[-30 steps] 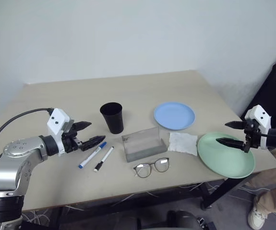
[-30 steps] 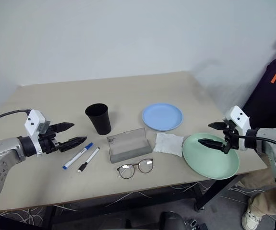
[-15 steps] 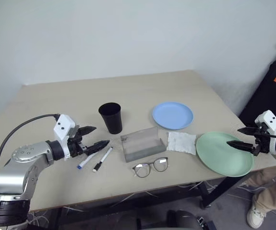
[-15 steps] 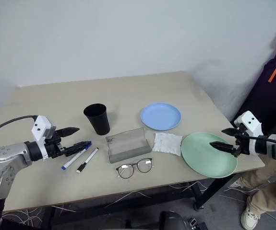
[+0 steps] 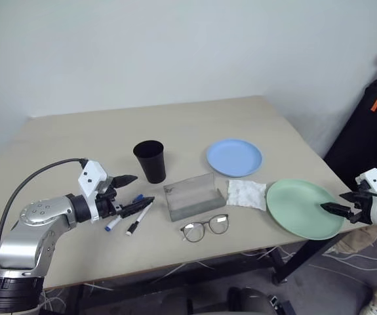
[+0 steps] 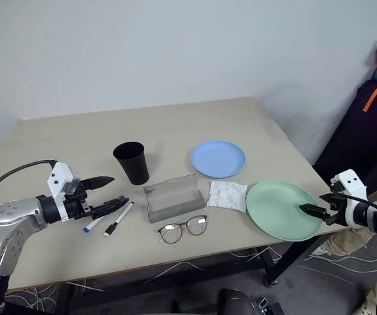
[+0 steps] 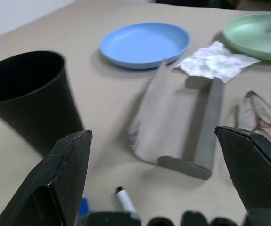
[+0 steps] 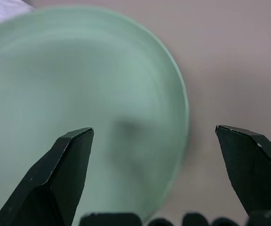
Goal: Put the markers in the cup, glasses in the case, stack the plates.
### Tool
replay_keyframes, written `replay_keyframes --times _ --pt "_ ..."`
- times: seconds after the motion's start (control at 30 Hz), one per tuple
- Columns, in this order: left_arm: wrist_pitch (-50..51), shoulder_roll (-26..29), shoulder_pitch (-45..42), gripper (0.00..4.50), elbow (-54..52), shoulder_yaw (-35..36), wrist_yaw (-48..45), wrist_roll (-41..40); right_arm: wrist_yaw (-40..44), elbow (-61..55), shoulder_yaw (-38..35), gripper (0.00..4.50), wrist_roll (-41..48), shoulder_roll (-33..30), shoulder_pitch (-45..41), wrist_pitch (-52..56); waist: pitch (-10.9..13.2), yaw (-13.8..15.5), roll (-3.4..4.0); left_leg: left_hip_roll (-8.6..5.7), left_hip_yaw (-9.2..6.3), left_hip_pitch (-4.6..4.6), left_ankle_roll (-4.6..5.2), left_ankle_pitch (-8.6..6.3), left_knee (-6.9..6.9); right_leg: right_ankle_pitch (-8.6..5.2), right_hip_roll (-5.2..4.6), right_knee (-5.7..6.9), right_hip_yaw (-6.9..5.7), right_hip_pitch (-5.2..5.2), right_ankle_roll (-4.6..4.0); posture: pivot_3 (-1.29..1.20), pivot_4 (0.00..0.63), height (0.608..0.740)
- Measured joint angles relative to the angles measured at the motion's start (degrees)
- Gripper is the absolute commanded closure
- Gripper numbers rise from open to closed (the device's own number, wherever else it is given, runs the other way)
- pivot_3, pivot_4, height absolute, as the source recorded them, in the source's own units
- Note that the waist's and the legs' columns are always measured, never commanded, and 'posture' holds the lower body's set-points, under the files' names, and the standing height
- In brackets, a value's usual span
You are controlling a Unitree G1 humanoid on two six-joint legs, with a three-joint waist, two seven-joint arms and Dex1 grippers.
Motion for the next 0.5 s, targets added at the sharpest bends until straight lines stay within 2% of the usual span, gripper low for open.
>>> replay_keyframes --times 0.13,0.23,0.5 --pt "-1.0 0.0 0.0 0.07 0.0 0.0 -0.6 0.1 -0.9 2.6 -0.4 0.00 0.8 1.8 -1.6 4.6 0.0 -0.4 0.04 -0.01 0.05 0.04 0.01 0.00 0.02 0.00 0.00 -0.08 0.00 -0.02 0.00 0.00 0.000 0.735" --pt "-1.3 0.0 0.0 0.00 0.0 0.0 -1.0 0.2 -0.8 2.7 -0.6 0.57 1.3 1.9 -2.3 6.7 0.0 -0.4 0.05 -0.01 0.04 0.06 0.01 0.00 0.02 0.00 0.02 -0.09 -0.01 -0.06 0.00 0.00 0.000 0.735" --pt "-1.5 0.0 0.3 0.00 0.0 0.0 -0.5 0.4 -1.2 4.4 -0.7 3.41 2.4 3.5 -4.5 9.5 0.0 -0.4 0.06 -0.01 0.01 0.04 0.00 0.00 0.02 0.00 0.02 -0.12 -0.21 -0.25 0.01 0.00 0.000 0.735"
